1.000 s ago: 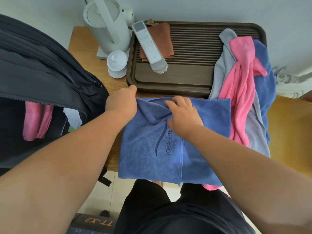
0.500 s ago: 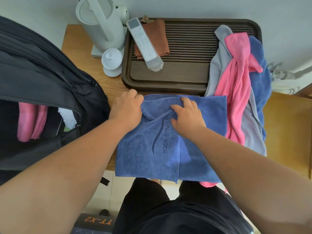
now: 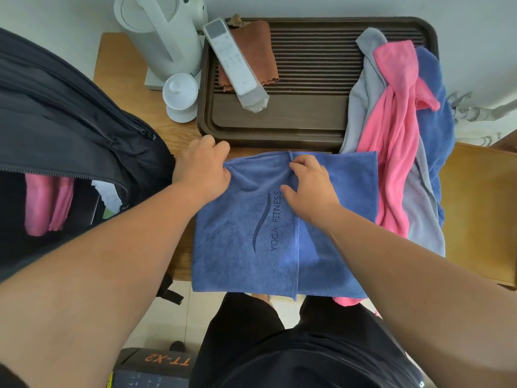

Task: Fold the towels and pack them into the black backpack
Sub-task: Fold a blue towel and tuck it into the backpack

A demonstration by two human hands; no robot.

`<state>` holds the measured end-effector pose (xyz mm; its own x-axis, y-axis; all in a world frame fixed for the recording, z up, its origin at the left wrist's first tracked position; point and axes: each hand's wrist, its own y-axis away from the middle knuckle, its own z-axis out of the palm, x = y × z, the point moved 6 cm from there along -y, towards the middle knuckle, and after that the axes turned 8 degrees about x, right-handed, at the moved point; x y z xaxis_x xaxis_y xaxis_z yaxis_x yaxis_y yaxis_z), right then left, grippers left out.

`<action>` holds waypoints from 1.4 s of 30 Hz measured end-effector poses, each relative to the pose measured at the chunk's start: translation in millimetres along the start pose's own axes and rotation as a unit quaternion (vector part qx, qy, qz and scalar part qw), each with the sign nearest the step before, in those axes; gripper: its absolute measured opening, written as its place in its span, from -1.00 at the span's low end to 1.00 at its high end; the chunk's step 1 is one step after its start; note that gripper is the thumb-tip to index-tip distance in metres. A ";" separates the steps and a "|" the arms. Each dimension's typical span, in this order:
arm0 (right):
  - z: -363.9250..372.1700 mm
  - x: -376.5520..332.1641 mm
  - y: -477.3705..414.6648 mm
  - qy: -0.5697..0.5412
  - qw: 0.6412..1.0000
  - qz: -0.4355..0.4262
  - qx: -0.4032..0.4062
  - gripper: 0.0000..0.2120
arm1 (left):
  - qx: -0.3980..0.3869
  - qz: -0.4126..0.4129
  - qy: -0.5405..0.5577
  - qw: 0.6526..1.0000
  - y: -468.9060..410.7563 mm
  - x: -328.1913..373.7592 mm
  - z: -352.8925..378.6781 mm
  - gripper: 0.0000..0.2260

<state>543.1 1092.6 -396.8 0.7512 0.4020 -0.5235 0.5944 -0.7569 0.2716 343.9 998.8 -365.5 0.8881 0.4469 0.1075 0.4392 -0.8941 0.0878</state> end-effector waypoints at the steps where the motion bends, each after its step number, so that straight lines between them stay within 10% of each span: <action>1: -1.2 1.4 -1.1 -0.001 1.000 -0.003 0.000 -0.47 | 0.001 -0.006 0.010 1.000 -1.3 -1.0 -1.4 -0.88; 15: -3.2 -2.8 11.3 0.124 0.992 -0.025 0.016 -0.32 | 0.110 -0.059 -0.039 0.991 28.3 5.3 3.1 -0.75; 20: 23.6 1.8 31.0 0.272 0.955 -0.087 -0.083 -0.09 | -0.091 -0.069 -0.014 0.993 88.2 28.2 57.2 -0.15; 25: 34.2 2.0 39.2 0.285 0.945 -0.077 -0.141 0.05 | -0.152 -0.102 -0.015 0.983 111.3 19.5 77.9 0.01; 32: 23.7 -17.6 30.2 0.214 0.960 -0.119 -0.140 -0.04 | -0.176 -0.155 -0.021 0.972 102.7 6.4 57.7 0.01; 42: 8.0 54.9 64.7 0.299 0.939 -0.134 -0.103 -0.10 | -0.047 -0.056 0.041 0.996 151.5 111.6 46.6 -0.53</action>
<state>620.6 1061.6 -414.4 0.5578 0.8275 -0.0646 0.7814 -0.4972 0.3772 515.8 911.8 -386.3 0.8182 0.5486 0.1719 0.5176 -0.8331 0.1951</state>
